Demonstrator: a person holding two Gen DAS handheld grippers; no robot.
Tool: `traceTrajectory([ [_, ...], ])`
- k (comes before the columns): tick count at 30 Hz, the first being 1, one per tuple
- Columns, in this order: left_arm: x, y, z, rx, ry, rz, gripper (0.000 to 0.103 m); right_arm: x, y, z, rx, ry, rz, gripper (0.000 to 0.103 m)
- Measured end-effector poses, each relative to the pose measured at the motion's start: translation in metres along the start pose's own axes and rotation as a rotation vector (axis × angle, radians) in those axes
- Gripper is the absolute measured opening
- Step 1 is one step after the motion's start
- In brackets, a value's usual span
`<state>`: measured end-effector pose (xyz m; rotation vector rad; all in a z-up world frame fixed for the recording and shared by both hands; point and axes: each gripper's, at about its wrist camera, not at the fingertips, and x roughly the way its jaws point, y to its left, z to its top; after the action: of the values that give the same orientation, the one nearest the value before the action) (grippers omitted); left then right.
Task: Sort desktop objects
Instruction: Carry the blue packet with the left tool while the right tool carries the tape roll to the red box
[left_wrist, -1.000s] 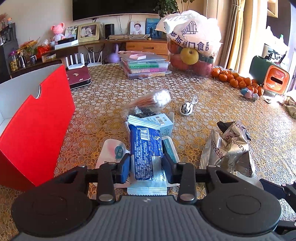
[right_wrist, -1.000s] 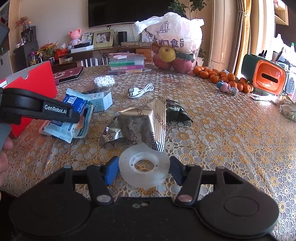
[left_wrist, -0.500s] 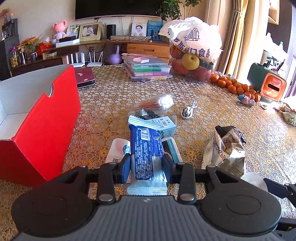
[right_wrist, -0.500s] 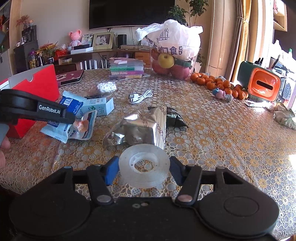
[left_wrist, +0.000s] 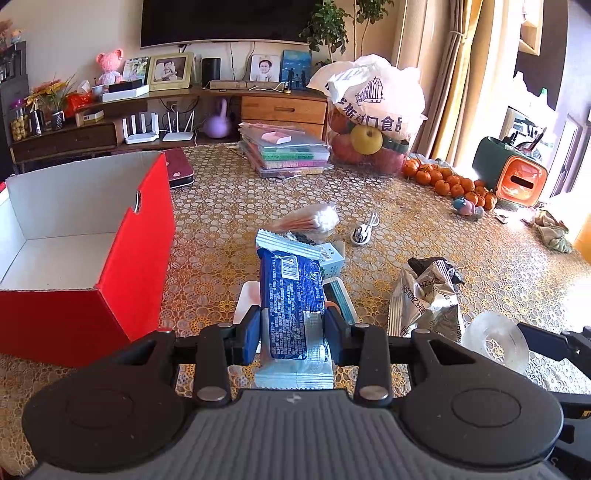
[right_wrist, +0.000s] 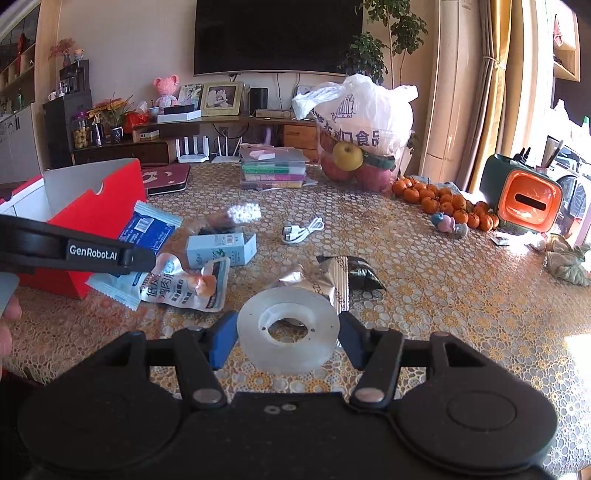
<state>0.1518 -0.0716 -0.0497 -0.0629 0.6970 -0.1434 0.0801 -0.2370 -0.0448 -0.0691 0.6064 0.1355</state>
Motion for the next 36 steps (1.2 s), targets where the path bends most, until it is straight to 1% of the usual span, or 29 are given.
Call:
traceTrajectory([
  [7, -0.031, 0.019, 0.008, -0.012, -0.015, -0.033, 0.036, -0.018, 0.017, 0.023, -0.030, -0.036, 0.045, 0.059],
  [14, -0.062, 0.047, 0.020, -0.027, -0.039, -0.030, 0.036, -0.027, 0.042, 0.047, -0.078, -0.060, 0.091, 0.059],
  [19, -0.078, 0.073, 0.028, -0.039, -0.033, -0.011, 0.036, -0.028, 0.064, 0.065, -0.096, -0.069, 0.153, 0.059],
  [26, -0.095, 0.111, 0.037, -0.040, -0.058, 0.034, 0.036, -0.020, 0.103, 0.091, -0.126, -0.082, 0.237, 0.059],
  [31, -0.094, 0.138, 0.043, -0.054, -0.053, 0.061, 0.036, -0.008, 0.134, 0.103, -0.163, -0.082, 0.284, 0.059],
  [36, -0.089, 0.165, 0.049, -0.061, -0.045, 0.092, 0.036, 0.006, 0.163, 0.112, -0.208, -0.074, 0.305, 0.059],
])
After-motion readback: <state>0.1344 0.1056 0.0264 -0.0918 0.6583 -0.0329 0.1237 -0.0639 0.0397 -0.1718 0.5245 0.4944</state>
